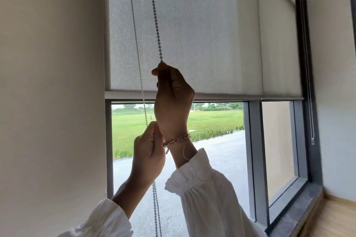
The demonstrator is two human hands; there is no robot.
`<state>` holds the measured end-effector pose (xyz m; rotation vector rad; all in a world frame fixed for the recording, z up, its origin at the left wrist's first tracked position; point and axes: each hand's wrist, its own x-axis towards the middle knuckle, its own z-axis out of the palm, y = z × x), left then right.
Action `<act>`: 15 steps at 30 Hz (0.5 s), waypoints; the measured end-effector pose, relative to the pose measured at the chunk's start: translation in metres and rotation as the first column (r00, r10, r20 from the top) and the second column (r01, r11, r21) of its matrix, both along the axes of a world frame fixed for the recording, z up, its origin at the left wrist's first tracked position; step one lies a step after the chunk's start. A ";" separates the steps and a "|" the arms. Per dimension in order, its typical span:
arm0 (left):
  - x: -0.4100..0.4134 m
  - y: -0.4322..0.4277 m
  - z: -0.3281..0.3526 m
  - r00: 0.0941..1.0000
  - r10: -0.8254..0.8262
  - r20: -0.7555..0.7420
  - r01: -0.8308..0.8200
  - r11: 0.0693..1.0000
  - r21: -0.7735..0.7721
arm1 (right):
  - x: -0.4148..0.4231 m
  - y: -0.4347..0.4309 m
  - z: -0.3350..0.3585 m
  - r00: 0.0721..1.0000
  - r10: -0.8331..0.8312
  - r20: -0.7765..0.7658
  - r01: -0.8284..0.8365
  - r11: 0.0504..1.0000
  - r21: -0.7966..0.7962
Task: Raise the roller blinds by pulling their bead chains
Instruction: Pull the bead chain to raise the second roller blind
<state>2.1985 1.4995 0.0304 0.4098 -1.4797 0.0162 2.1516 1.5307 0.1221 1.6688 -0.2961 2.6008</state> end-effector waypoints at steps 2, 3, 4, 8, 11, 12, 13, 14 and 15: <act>0.000 0.001 0.001 1.000 0.013 0.012 -0.013 1.000 -0.018 | -0.001 0.000 0.000 1.000 -0.003 0.002 0.003 1.000 -0.008; 0.000 0.002 0.001 1.000 0.021 0.017 -0.021 0.999 -0.028 | -0.001 0.001 0.000 1.000 -0.002 0.004 0.002 1.000 -0.009; 0.000 0.002 0.002 0.999 0.035 0.019 -0.034 0.999 -0.037 | -0.001 0.001 0.000 1.000 0.003 0.006 -0.003 1.000 -0.008; 0.000 0.006 0.004 0.998 0.061 0.027 -0.059 0.996 -0.063 | -0.002 0.002 0.000 1.000 0.013 0.009 -0.013 1.000 -0.007; 0.001 0.007 0.005 0.997 0.070 0.037 -0.068 0.995 -0.071 | -0.002 0.003 0.001 1.000 0.017 0.005 -0.017 1.000 -0.009; 0.001 0.007 0.005 0.996 0.077 0.037 -0.074 0.995 -0.070 | -0.002 0.003 0.001 1.000 0.017 0.005 -0.017 1.000 -0.008; 0.001 0.008 0.005 0.996 0.080 0.037 -0.078 0.995 -0.069 | -0.001 0.004 0.001 1.000 0.015 0.007 -0.015 1.000 -0.006; 0.002 0.008 0.005 0.996 0.083 0.035 -0.080 0.994 -0.069 | -0.001 0.004 0.001 1.000 0.013 0.009 -0.013 1.000 -0.005; 0.002 0.008 0.005 0.996 0.081 0.035 -0.078 0.994 -0.072 | -0.001 0.004 0.000 1.000 0.013 0.012 -0.013 1.000 -0.005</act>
